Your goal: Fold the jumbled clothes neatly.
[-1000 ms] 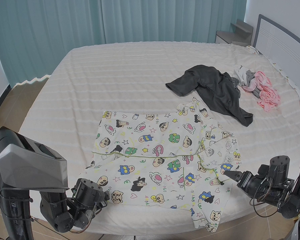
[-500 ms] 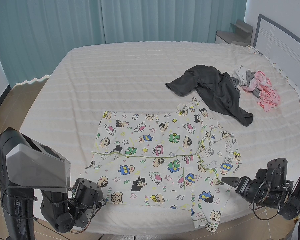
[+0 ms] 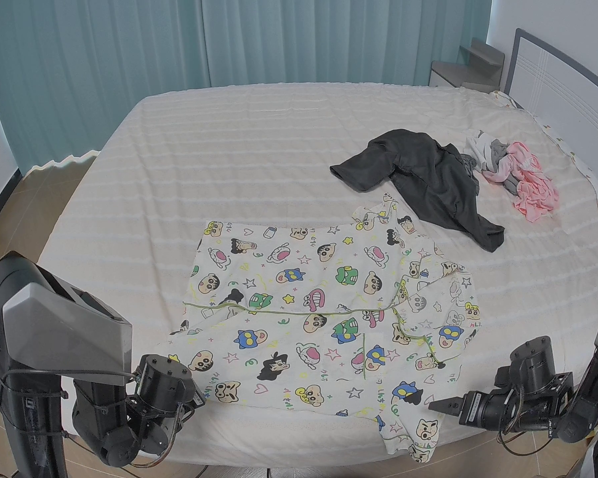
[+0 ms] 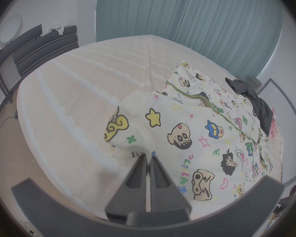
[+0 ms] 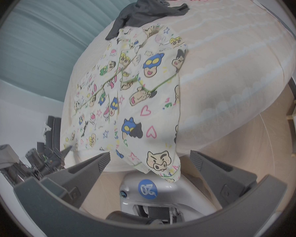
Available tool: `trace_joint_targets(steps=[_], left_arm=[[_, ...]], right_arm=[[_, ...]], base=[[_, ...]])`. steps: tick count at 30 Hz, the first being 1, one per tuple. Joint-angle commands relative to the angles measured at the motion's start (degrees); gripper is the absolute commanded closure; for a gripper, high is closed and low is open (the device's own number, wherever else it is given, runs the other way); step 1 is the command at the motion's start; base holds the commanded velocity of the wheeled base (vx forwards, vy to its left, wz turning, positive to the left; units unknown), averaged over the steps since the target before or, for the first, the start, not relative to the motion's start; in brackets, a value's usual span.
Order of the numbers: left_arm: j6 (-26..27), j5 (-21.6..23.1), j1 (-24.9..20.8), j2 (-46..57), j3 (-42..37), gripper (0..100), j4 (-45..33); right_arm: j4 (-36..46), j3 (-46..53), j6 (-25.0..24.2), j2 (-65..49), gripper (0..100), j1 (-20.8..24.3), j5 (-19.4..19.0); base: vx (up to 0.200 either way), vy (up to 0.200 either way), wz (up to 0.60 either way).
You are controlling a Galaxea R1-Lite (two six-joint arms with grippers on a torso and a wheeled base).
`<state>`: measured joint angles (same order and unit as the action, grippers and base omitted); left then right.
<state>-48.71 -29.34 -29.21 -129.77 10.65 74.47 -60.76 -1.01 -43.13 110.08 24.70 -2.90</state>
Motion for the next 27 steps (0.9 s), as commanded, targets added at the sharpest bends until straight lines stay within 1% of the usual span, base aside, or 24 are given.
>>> trace_joint_targets(steps=[1,2,5,6,7,8,9,10,15,18,21,23,27], left_arm=[[1.34,-0.28,0.12,1.80,-1.87,100,2.87],[1.96,-0.28,0.20,1.80,-2.48,100,5.77],[2.04,-0.28,0.47,1.36,-2.92,100,8.50],[2.04,-0.28,0.56,1.36,-2.92,100,8.58],[2.04,-0.28,1.26,1.36,-2.83,100,9.55],[2.13,-0.28,1.61,1.36,-2.66,100,9.99],[2.13,-0.28,1.61,1.36,-2.66,100,9.99],[2.04,-0.28,1.96,1.36,-2.66,100,11.31],[2.13,-0.28,1.96,1.36,-2.74,100,13.33],[2.13,-0.28,1.96,1.71,-2.83,100,14.65],[2.04,-0.28,1.96,1.62,-2.74,100,14.65],[2.04,-0.28,1.96,1.71,-2.74,100,14.65],[2.04,-0.28,1.87,1.80,-2.74,100,14.65]], right_arm=[[-0.15,1.01,2.09,5.23,0,2.55,-0.17],[-2.00,1.01,5.78,9.36,0,2.55,-0.26],[-5.86,1.01,9.64,13.93,0,2.81,-0.61],[-6.04,1.01,9.82,14.02,0,2.81,-0.53],[-7.80,1.01,12.98,15.16,0,2.55,-0.70],[-8.24,1.01,14.57,15.34,0,2.46,-0.97],[-8.24,1.01,14.57,15.34,0,2.46,-0.97],[-8.24,1.01,17.47,15.78,0,2.64,-1.84],[-8.50,1.01,19.31,16.66,0,2.72,-2.02],[-9.20,0.92,21.07,20.08,0,2.55,-2.28],[-11.58,0.48,21.25,21.67,0,2.72,-2.37],[-13.25,0.84,21.25,22.46,0,3.08,-3.08],[-13.77,0.40,21.25,24.13,0,3.60,-4.48]], base=[[0.000,0.000,0.00],[0.000,0.000,0.00],[0.000,0.000,0.00],[0.000,0.000,0.00],[0.000,0.000,0.00],[0.000,0.000,0.00],[0.000,0.000,0.00],[0.000,0.000,0.00],[0.000,0.000,0.00],[0.000,0.000,0.00],[0.000,0.000,0.00],[0.000,0.000,0.00],[0.000,0.000,0.00]])
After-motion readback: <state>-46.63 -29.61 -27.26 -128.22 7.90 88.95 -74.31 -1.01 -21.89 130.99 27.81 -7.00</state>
